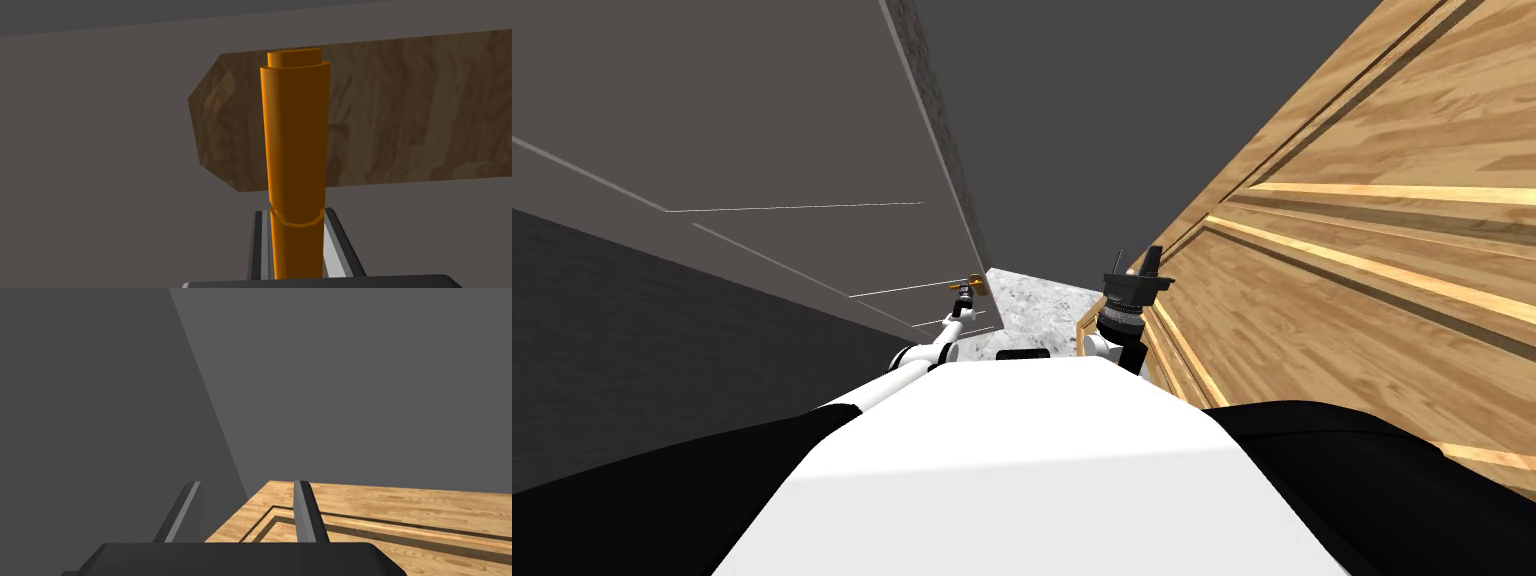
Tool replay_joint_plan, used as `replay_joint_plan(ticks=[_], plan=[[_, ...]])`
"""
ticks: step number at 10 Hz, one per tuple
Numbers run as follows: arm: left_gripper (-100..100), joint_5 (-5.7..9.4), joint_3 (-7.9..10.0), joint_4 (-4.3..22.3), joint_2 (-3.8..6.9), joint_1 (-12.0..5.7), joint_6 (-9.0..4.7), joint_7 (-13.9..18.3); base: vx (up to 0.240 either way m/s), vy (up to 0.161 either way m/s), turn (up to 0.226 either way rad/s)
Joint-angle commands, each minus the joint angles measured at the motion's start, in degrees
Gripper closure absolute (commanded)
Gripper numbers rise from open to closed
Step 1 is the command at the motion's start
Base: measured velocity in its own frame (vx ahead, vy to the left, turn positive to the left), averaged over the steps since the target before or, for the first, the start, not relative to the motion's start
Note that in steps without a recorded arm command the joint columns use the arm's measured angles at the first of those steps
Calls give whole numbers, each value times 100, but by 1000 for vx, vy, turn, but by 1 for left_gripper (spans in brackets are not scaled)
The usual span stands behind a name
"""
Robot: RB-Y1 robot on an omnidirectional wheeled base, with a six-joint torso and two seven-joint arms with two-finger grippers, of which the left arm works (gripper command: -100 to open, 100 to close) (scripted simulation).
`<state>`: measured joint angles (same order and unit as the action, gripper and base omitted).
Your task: Push the door open
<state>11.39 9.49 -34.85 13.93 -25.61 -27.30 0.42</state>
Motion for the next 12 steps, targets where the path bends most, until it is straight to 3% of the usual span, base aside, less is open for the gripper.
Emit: replay_joint_plan(ticks=[1, 12], plan=[[100, 33, 102, -69, 49, 23, 23, -44, 130, -57, 51], [100, 204, 580, 91, 274, 79, -20, -205, 159, -66, 54]])
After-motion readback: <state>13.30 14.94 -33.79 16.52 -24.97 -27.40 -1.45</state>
